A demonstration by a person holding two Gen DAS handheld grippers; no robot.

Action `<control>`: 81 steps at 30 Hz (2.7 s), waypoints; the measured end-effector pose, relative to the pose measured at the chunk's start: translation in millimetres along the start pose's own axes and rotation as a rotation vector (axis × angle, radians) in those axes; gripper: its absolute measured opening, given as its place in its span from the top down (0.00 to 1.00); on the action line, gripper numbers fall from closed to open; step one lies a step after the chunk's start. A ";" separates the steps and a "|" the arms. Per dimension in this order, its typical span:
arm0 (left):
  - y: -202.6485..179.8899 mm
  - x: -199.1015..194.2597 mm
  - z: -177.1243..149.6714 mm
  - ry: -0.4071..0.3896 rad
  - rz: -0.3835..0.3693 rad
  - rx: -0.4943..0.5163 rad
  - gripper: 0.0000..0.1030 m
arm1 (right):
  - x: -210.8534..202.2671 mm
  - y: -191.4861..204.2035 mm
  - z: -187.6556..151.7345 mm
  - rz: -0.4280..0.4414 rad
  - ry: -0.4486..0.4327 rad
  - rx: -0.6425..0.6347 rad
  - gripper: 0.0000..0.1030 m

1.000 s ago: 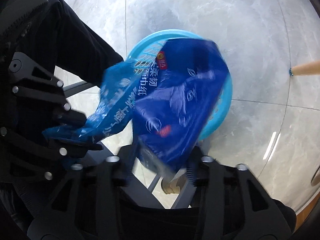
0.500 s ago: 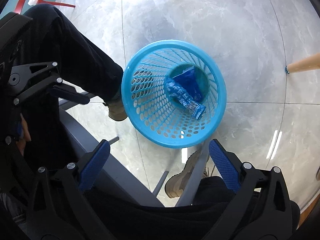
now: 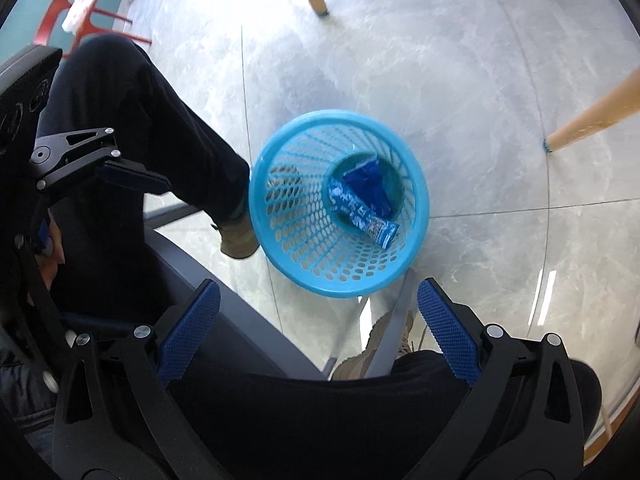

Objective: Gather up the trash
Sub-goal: 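Raise both tools back toward the table, then grasp the yellow sponge with the left tool while the right tool grasps a white plastic bag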

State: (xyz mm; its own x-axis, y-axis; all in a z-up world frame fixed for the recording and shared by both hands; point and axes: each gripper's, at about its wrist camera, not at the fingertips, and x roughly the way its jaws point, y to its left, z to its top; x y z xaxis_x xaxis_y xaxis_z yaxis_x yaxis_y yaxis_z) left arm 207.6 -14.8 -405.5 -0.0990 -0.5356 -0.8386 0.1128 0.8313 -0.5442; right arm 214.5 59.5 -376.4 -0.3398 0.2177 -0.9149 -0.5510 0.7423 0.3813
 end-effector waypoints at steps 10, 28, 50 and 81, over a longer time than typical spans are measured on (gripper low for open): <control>-15.2 -113.9 -39.5 -0.382 -0.009 0.013 0.06 | -95.6 38.7 -56.7 -0.010 -0.279 -0.029 0.08; -78.1 -240.3 -59.1 -0.734 0.112 0.121 0.06 | -212.1 96.5 -122.0 -0.131 -0.571 -0.126 0.08; -65.4 -301.6 33.5 -0.835 0.414 0.158 0.06 | -311.0 100.7 -78.7 -0.304 -0.800 -0.078 0.08; -65.9 -285.6 137.5 -0.785 0.609 -0.432 0.43 | -313.2 71.6 1.3 -0.405 -0.853 0.087 0.38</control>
State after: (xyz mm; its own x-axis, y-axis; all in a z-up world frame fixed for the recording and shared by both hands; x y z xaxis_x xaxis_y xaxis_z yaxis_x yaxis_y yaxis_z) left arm 364.3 63.0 -133.1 0.5338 0.1673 -0.8289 -0.4442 0.8896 -0.1064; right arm 282.4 45.2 -62.7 0.5553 0.2980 -0.7764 -0.4349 0.8998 0.0343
